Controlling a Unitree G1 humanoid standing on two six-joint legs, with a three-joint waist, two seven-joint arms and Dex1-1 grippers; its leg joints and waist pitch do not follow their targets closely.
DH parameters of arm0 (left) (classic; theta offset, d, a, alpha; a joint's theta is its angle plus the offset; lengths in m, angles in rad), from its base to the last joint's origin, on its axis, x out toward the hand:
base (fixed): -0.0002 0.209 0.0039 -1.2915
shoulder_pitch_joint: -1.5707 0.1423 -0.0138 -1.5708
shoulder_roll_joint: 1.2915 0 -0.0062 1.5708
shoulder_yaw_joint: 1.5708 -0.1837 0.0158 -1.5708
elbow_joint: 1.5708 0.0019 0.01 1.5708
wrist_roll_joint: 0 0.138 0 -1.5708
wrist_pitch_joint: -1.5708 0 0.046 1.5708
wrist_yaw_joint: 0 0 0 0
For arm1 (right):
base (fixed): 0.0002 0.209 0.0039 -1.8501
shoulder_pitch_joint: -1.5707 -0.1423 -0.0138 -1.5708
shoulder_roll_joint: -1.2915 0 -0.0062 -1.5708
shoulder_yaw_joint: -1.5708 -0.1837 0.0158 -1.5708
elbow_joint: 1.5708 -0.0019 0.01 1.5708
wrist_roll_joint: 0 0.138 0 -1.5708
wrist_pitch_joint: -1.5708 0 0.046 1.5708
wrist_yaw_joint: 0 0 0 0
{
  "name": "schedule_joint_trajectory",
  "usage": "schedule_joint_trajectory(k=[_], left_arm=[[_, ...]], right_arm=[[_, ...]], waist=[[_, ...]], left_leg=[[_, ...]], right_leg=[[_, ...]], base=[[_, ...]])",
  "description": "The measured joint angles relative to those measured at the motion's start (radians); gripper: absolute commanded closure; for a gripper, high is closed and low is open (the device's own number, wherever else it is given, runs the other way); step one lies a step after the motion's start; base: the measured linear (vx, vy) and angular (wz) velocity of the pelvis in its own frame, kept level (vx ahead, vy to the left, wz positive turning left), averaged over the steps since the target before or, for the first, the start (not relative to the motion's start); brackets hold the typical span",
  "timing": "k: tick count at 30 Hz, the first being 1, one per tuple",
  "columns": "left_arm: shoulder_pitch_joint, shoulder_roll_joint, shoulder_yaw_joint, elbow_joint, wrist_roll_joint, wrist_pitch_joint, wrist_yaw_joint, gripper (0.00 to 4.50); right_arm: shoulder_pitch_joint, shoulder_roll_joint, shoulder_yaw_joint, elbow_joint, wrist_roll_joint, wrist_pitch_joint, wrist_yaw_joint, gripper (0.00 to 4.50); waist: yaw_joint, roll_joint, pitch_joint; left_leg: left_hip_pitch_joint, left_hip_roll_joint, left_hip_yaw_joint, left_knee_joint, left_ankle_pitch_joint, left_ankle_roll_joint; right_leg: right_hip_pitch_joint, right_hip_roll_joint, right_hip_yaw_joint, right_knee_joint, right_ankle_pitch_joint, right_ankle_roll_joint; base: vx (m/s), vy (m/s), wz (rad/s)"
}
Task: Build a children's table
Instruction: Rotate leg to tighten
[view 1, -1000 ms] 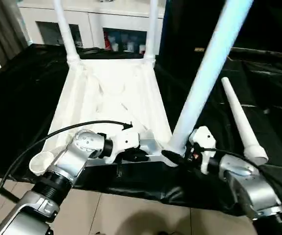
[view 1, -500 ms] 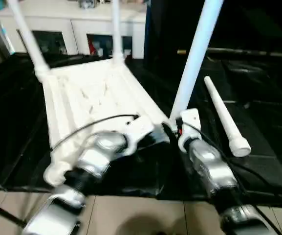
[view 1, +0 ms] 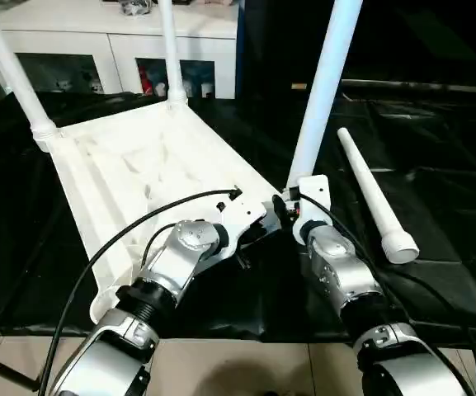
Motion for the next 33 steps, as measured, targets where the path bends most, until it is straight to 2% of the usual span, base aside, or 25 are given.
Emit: schedule_joint_trajectory(k=[3,5,8,12,18,23,27,33], left_arm=[[0.0,0.02,0.002,-0.003,-0.007,-0.018,-0.026,4.5],[0.001,0.033,0.005,-0.004,-0.01,-0.043,-0.052,4.5],[0.004,0.065,0.006,-0.005,-0.019,-0.085,-0.104,4.5],[0.027,0.134,0.005,-0.025,-0.052,-0.154,-0.229,4.5],[0.08,0.246,0.001,-0.077,-0.111,-0.227,-0.448,4.5],[0.088,0.266,-0.012,-0.09,-0.131,-0.23,-0.559,4.5],[0.09,0.28,-0.02,-0.092,-0.147,-0.234,-0.591,4.5],[0.095,0.284,-0.02,-0.107,-0.148,-0.229,-0.597,4.5]], right_arm=[[0.012,-0.001,-0.001,-0.027,0.016,-0.008,0.054,0.96],[0.05,-0.019,0.006,-0.086,0.02,-0.009,0.108,0.67],[0.112,-0.079,0.055,-0.211,0.031,0.023,0.216,0.49],[0.208,-0.214,0.126,-0.435,0.057,0.132,0.422,0.49],[0.313,-0.362,0.184,-0.637,0.096,0.228,0.63,0.49],[0.328,-0.391,0.195,-0.69,0.114,0.286,0.699,0.49],[0.34,-0.414,0.194,-0.735,0.144,0.315,0.734,0.49],[0.347,-0.415,0.203,-0.734,0.139,0.326,0.742,1.09]], waist=[[-0.002,0.001,0.0],[0.003,0.001,0.001],[0.019,0.003,0.001],[0.045,0.005,-0.001],[0.075,0.004,-0.001],[0.1,0.005,0.0],[0.105,0.005,-0.001],[0.107,0.005,-0.001]], left_leg=[[-0.004,0.0,0.0,0.0,0.0,0.0],[-0.007,0.0,0.003,0.0,0.0,0.0],[-0.008,0.0,0.007,-0.004,0.001,0.0],[-0.01,-0.001,0.011,-0.008,0.003,0.006],[-0.005,-0.001,0.019,-0.008,0.003,0.006],[-0.002,-0.001,0.024,-0.007,0.0,0.0],[-0.002,-0.001,0.024,-0.007,0.0,0.0],[-0.002,-0.001,0.025,-0.009,0.0,0.0]], right_leg=[[-0.007,0.0,0.002,0.004,0.001,-0.001],[-0.013,0.0,0.006,0.012,0.002,-0.001],[-0.019,0.001,0.012,0.017,0.003,-0.002],[-0.03,0.003,0.023,0.021,0.001,-0.002],[-0.033,0.003,0.028,0.028,-0.003,-0.004],[-0.031,0.003,0.033,0.029,-0.002,-0.003],[-0.031,0.003,0.035,0.029,-0.002,-0.003],[-0.032,0.003,0.037,0.029,-0.003,-0.002]], base=[[0.0,0.0,0.0],[0.0,0.0,0.0],[0.0,0.0,0.0],[0.0,0.0,0.0],[0.0,0.0,0.0],[0.0,0.0,0.0],[0.0,0.0,0.0],[0.0,0.0,0.0]])
